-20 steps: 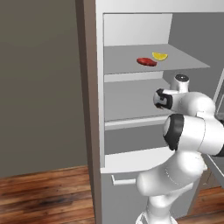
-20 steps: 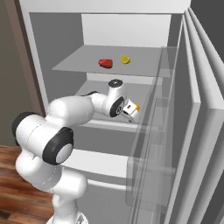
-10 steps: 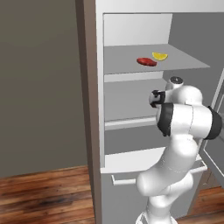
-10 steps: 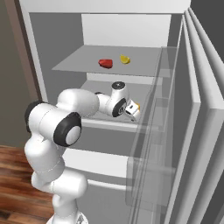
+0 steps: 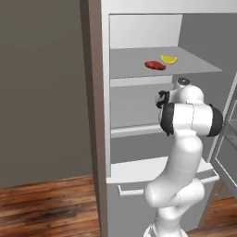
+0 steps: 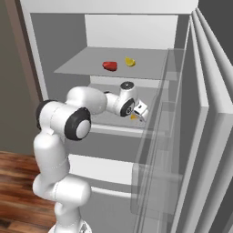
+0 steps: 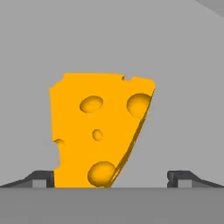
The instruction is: Take the cheese, steak, and lemon wedge from the fridge and place them on the plate on the dining counter to create an appetizer plate.
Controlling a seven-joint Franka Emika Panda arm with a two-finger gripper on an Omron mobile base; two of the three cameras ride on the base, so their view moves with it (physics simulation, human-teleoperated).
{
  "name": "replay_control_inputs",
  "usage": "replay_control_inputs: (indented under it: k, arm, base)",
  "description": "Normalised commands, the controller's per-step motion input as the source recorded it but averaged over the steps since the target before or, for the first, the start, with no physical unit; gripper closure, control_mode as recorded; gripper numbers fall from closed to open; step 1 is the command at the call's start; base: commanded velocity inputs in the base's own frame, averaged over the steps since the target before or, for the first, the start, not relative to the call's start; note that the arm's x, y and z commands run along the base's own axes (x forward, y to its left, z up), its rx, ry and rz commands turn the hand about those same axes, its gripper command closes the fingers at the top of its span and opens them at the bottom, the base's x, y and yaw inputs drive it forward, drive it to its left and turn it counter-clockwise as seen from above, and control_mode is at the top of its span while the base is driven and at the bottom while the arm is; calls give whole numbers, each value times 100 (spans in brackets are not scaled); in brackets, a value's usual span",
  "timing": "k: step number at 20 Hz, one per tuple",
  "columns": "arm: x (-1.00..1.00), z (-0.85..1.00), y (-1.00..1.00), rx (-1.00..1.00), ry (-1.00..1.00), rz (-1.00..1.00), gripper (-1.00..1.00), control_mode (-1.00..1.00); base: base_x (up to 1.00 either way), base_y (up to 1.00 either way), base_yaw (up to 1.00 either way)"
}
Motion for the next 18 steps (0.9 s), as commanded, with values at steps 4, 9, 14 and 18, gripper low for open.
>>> replay_control_inputs:
  k: [4, 9, 14, 18]
  arm:
    - [38, -28, -7, 0, -2, 0, -100, -100]
    - [21, -50, -5, -3, -7, 0, 100, -100]
    - [-2, -53, -4, -4, -7, 0, 100, -100]
    - [-62, -38, -12, -1, -12, -4, 100, -100]
  base:
    - [0, 0, 0]
    - [0, 0, 0]
    - [0, 0, 0]
    - [0, 0, 0]
